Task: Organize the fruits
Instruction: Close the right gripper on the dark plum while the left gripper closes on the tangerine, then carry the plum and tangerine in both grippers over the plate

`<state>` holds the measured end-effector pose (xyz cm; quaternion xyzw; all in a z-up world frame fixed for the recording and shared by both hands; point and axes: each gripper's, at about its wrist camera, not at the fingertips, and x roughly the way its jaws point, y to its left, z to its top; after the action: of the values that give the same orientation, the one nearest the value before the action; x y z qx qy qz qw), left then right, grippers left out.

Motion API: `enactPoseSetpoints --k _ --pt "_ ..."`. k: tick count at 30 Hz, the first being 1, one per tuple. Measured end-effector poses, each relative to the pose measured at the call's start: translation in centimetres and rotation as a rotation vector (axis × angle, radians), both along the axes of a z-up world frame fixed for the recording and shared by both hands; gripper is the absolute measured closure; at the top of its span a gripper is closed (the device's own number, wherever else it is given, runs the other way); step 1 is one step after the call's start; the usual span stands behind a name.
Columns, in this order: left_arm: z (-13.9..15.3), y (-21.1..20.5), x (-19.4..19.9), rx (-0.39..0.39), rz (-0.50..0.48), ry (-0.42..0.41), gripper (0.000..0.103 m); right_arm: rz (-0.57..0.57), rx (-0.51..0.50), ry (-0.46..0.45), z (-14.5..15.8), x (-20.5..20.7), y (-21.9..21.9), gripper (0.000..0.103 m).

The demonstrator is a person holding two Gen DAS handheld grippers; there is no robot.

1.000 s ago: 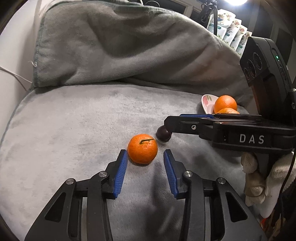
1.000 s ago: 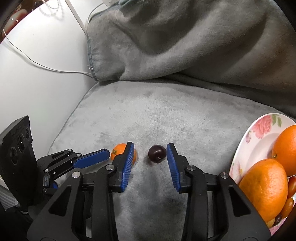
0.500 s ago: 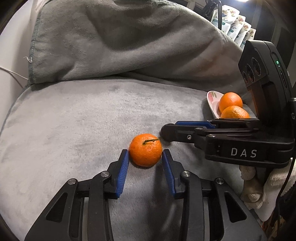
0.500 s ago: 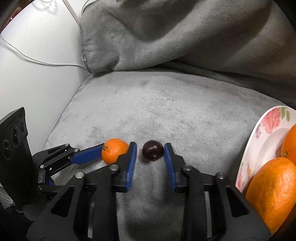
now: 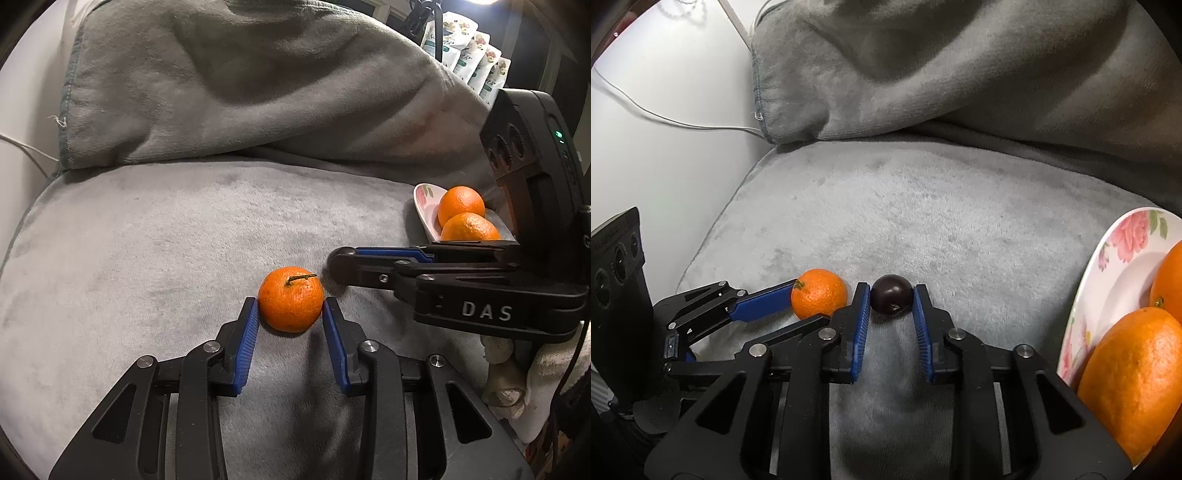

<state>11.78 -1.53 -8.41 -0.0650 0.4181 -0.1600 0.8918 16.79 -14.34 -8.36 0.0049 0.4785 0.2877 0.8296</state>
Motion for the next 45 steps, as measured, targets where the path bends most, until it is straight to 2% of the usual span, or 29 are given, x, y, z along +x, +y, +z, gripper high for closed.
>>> enactPoseSetpoints --k 12,25,32,45 --pt "1.8 0.5 -1.3 -0.032 0.004 -0.037 0.069 -0.021 0.040 -0.089 3.4 -2.9 -2.9 0.079" --pt "5.0 -2.7 -1.4 -0.052 -0.069 -0.093 0.069 -0.105 0.077 -0.197 7.1 -7.0 -9.4 0.079" --pt "6.2 -5.5 -0.1 -0.061 -0.111 -0.114 0.070 -0.173 0.059 -0.237 8.0 -8.5 -13.5 0.079" --pt "6.6 -9.4 2.7 -0.070 -0.173 -0.108 0.070 -0.264 0.043 -0.250 7.2 -9.2 -18.2 0.079"
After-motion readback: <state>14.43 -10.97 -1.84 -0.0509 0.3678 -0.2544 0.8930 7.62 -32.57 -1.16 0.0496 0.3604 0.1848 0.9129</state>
